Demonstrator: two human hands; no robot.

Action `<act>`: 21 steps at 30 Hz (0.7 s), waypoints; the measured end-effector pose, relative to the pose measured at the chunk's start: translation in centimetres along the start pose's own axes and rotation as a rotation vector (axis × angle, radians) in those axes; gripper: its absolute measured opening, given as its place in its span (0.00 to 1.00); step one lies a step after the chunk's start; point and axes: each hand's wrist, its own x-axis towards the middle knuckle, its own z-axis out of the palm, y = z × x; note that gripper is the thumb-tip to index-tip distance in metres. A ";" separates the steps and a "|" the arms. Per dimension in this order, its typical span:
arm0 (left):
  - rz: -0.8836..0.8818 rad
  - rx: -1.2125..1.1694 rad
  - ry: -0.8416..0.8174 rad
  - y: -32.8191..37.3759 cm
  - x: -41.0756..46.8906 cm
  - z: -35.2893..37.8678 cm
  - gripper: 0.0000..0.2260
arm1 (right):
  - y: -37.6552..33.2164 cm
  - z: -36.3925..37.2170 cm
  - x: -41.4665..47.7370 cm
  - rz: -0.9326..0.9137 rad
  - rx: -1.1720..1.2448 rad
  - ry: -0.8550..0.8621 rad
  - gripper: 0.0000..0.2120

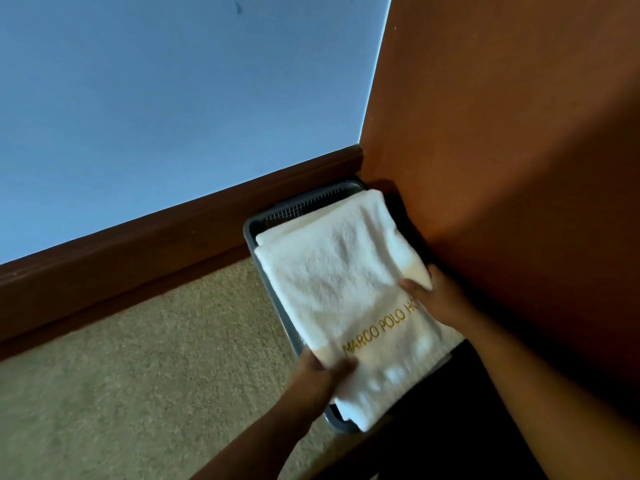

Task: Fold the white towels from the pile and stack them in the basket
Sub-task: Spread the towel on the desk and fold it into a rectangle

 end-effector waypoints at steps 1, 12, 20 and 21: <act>0.030 0.001 0.061 0.7 0.1 0.2 0.19 | 0.0 0.2 0.0 -0.010 -0.023 0.034 0.20; 0.294 0.024 0.550 11.2 6.3 -4.1 0.24 | -2.8 0.8 4.4 -0.005 0.347 0.066 0.22; 0.691 0.899 0.802 12.0 6.6 -3.2 0.37 | -4.4 3.0 4.3 -0.511 -0.302 0.356 0.26; 0.766 1.058 0.725 12.6 7.1 -2.4 0.36 | -5.8 3.4 4.8 -0.623 -0.334 0.346 0.26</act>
